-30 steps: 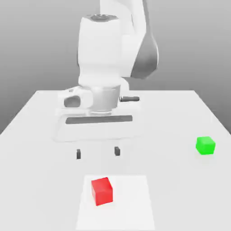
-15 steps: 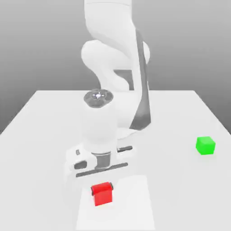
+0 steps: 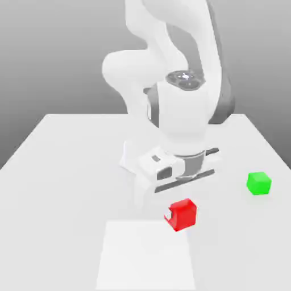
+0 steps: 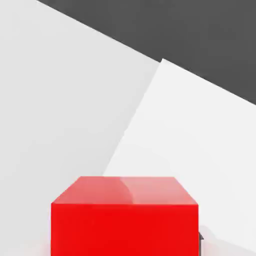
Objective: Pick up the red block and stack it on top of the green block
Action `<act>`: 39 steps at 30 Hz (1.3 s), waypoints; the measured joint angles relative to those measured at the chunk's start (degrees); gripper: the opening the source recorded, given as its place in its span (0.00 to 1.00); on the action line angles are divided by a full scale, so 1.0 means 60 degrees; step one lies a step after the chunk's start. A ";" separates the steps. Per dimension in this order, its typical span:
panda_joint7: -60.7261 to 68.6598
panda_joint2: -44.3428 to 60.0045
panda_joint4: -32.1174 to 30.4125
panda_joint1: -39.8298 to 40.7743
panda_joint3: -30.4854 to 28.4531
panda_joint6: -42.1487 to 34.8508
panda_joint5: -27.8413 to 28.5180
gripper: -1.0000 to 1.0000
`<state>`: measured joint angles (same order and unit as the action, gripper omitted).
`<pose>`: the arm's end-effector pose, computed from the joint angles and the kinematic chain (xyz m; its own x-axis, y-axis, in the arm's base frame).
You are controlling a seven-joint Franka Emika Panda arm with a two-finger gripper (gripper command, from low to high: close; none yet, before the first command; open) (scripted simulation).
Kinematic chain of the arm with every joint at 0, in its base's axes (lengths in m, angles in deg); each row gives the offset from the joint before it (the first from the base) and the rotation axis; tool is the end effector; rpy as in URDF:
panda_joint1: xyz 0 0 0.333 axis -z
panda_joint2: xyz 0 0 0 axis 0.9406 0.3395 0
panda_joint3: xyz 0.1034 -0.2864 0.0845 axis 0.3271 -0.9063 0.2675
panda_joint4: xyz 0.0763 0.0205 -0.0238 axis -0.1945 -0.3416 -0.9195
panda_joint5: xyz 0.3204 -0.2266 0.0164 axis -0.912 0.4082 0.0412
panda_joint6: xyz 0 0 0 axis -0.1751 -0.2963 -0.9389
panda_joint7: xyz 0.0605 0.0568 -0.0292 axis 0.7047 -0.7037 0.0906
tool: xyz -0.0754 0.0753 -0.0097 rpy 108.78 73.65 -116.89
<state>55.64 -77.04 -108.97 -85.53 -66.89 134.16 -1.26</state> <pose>0.3682 0.1385 0.2323 0.9734 -0.2290 0.0005 -0.2288 -0.9730 -0.0315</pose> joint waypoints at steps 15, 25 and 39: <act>-0.3898 -0.0992 -0.0414 -0.3963 0.3740 -0.0596 -0.0758 0.00; -0.5378 0.0414 -0.0307 -0.3624 0.3870 0.0606 0.1103 0.00; -0.6314 0.1353 -0.0316 -0.3875 0.3367 0.1394 0.2423 1.00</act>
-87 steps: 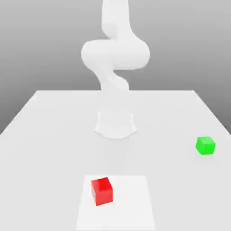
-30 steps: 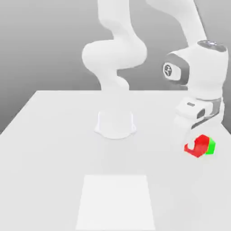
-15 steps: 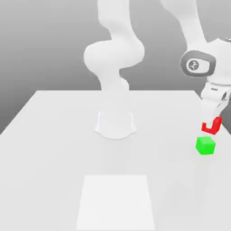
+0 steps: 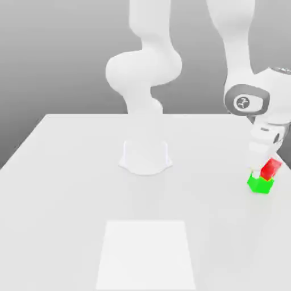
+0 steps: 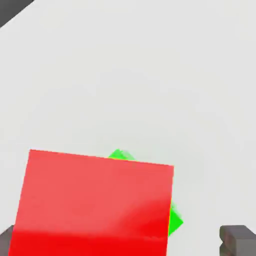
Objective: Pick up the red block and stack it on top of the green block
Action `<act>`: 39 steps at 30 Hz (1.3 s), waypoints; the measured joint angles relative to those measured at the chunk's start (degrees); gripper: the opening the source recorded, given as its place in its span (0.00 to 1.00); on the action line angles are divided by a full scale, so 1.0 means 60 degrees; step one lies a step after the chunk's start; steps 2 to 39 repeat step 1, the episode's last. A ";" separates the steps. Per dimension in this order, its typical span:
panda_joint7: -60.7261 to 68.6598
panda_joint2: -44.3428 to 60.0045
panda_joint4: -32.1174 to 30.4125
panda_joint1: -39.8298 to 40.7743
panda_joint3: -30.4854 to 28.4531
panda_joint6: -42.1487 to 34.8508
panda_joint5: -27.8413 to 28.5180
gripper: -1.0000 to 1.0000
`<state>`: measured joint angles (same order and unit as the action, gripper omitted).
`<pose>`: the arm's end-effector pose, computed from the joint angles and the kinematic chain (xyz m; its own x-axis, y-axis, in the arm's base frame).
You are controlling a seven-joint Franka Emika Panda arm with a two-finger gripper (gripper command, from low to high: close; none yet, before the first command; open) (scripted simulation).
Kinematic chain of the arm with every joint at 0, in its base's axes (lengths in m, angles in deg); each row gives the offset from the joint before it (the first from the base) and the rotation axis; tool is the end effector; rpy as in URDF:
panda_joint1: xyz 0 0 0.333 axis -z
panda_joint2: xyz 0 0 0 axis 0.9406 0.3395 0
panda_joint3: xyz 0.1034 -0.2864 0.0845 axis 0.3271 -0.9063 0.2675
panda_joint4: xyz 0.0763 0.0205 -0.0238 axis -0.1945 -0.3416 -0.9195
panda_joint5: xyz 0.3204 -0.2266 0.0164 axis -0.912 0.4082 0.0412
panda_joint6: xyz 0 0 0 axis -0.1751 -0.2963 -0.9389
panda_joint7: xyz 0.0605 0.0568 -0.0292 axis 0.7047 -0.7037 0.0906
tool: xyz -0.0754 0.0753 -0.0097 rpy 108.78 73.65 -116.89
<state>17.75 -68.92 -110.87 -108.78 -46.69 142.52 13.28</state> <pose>0.1480 0.3472 0.1849 0.9945 0.1049 0.0050 0.1049 -0.9945 0.0006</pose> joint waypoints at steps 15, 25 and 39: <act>0.0172 -0.0168 0.0004 0.0025 0.0080 -0.0142 -0.0243 1.00; 0.0172 -0.0168 0.0004 0.0025 0.0080 -0.0142 -0.0243 1.00; 0.0172 -0.0168 0.0004 0.0025 0.0080 -0.0142 -0.0243 1.00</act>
